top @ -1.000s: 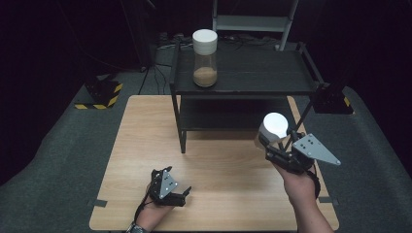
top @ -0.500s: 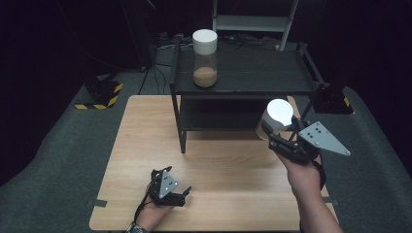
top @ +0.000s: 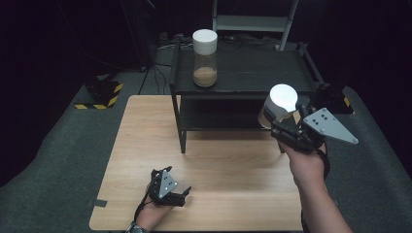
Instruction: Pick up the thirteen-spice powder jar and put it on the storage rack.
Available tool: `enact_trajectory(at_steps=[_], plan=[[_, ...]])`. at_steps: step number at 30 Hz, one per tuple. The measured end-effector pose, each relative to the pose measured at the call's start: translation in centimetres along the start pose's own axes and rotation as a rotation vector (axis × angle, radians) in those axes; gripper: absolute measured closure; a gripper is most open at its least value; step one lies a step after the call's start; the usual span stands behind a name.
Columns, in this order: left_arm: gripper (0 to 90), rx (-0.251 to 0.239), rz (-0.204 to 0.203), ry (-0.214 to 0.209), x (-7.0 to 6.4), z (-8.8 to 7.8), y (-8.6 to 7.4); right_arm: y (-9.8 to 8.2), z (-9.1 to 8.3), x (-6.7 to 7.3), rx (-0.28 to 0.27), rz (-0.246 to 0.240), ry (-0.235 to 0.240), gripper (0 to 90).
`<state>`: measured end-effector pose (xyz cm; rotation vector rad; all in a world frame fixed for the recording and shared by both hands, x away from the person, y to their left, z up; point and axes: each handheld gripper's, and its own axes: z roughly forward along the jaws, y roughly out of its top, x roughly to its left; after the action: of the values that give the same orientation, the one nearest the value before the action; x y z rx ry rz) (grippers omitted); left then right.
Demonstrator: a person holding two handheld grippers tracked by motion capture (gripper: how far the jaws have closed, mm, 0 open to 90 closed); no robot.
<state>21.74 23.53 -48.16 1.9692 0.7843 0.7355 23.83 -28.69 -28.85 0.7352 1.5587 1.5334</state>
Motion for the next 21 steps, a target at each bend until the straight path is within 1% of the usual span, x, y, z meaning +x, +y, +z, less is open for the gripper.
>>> enact_trajectory(at_steps=[1,12,14,18,21], plan=[[0.9,0.0,-0.002,-0.001,0.0,0.0,0.0,0.4,0.2,-0.1,-0.005,-0.001,-0.006,29.9],[0.9,-0.003,0.002,-0.004,0.1,0.0,0.0,2.1,1.3,-0.7,-0.023,0.004,-0.027,29.9],[0.9,-0.003,0.003,-0.005,0.1,0.0,-0.1,2.8,1.8,-0.9,-0.027,0.007,-0.037,29.9],[0.9,-0.006,-0.002,-0.006,0.1,-0.1,-0.1,3.3,2.3,-1.1,-0.032,0.013,-0.042,29.9],[0.9,-0.009,-0.001,-0.007,0.2,-0.1,-0.2,4.0,3.2,-1.2,-0.033,0.008,-0.053,29.9]])
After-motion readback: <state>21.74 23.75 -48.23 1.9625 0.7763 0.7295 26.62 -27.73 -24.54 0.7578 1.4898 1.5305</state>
